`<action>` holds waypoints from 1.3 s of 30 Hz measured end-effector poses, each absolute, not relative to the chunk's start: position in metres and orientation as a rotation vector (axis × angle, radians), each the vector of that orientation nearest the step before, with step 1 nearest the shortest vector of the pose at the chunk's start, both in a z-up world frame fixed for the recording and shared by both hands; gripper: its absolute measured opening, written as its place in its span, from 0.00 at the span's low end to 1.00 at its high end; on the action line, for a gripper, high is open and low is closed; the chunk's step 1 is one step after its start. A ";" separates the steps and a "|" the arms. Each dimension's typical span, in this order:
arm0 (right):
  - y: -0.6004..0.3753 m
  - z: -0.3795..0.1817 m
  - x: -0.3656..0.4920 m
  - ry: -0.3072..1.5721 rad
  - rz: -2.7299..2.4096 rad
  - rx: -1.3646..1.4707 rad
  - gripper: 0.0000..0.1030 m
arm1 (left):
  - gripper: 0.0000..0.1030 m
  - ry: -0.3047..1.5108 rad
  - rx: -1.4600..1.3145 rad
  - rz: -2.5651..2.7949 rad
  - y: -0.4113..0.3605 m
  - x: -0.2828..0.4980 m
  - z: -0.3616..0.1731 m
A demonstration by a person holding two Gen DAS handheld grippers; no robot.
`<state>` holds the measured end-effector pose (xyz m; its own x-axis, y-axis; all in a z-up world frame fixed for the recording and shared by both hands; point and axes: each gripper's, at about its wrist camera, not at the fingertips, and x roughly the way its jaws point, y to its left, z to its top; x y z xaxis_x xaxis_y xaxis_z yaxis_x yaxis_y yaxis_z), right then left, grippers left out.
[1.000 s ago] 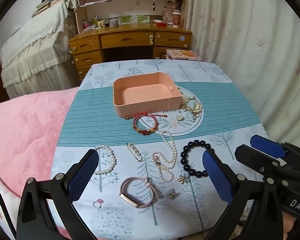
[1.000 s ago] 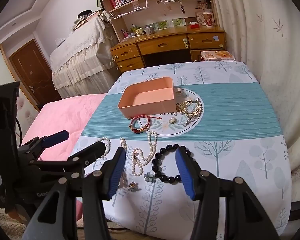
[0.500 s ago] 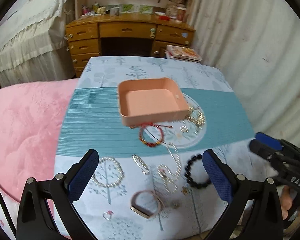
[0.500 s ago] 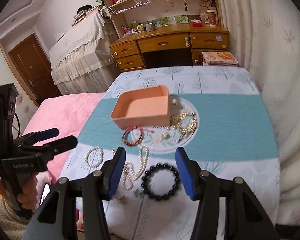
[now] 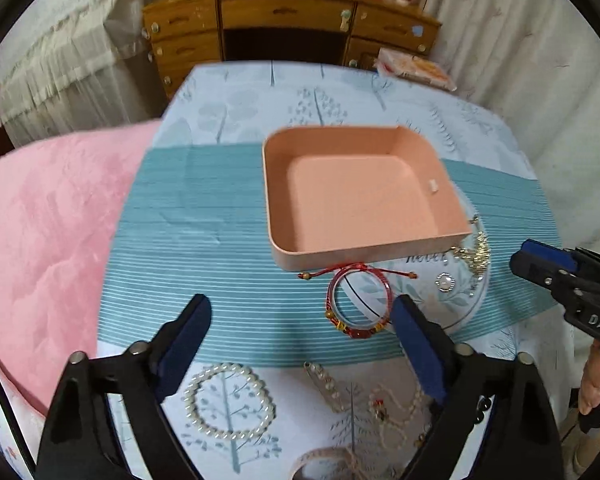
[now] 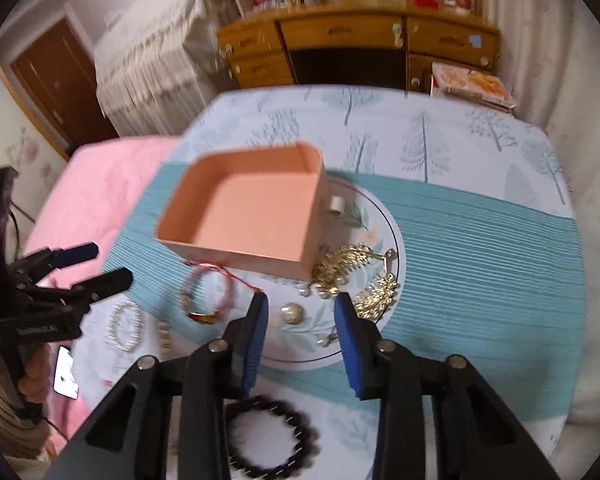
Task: Organize jewelry
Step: 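Grasp the red string bracelet with left tool while right tool grasps the gold hair comb, then carry both items into the pink tray and open both tools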
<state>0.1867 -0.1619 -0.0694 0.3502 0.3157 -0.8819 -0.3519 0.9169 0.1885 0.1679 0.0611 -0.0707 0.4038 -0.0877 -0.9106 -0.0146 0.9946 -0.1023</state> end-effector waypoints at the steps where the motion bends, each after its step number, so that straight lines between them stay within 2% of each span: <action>1: -0.161 -0.073 0.192 1.147 0.426 -0.057 0.33 | 0.77 1.177 -0.112 -0.052 0.061 0.174 -0.079; 5: -0.157 -0.095 0.203 1.213 0.442 -0.075 0.33 | 0.70 1.232 -0.127 -0.053 0.060 0.188 -0.103; 10: -0.152 -0.109 0.211 1.233 0.443 -0.120 0.32 | 0.69 1.257 -0.093 -0.070 0.049 0.197 -0.119; 12: -0.151 -0.112 0.214 1.242 0.440 -0.128 0.32 | 0.65 1.267 -0.083 -0.075 0.045 0.199 -0.123; 14: -0.150 -0.117 0.216 1.249 0.441 -0.131 0.32 | 0.56 1.286 -0.079 -0.085 0.042 0.200 -0.127; 17: -0.151 -0.123 0.218 1.257 0.439 -0.125 0.21 | 0.48 1.323 -0.076 -0.085 0.038 0.205 -0.136; 21: -0.155 -0.123 0.219 1.259 0.438 -0.096 0.15 | 0.45 1.329 -0.045 -0.077 0.032 0.206 -0.137; 22: -0.155 -0.123 0.218 1.259 0.440 -0.090 0.14 | 0.41 1.328 -0.039 -0.074 0.030 0.207 -0.138; 24: -0.156 -0.123 0.216 1.265 0.444 -0.071 0.09 | 0.23 1.319 -0.001 -0.052 0.026 0.208 -0.136; 25: -0.157 -0.123 0.215 1.270 0.435 -0.065 0.09 | 0.08 1.316 0.005 -0.052 0.025 0.209 -0.136; 26: -0.158 -0.122 0.213 1.269 0.429 -0.059 0.09 | 0.05 1.319 0.001 -0.057 0.023 0.209 -0.136; 33: -0.164 -0.100 0.200 1.239 0.417 -0.008 0.09 | 0.05 1.280 -0.016 -0.096 0.021 0.195 -0.123; 39: -0.158 -0.056 0.185 1.159 0.435 -0.002 0.09 | 0.05 1.173 -0.038 -0.143 0.023 0.175 -0.073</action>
<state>0.1849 -0.1584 -0.0560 0.3266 0.3313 -0.8852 -0.3335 0.9167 0.2200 0.1749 0.0234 -0.0733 0.3791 -0.1318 -0.9159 0.0923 0.9903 -0.1043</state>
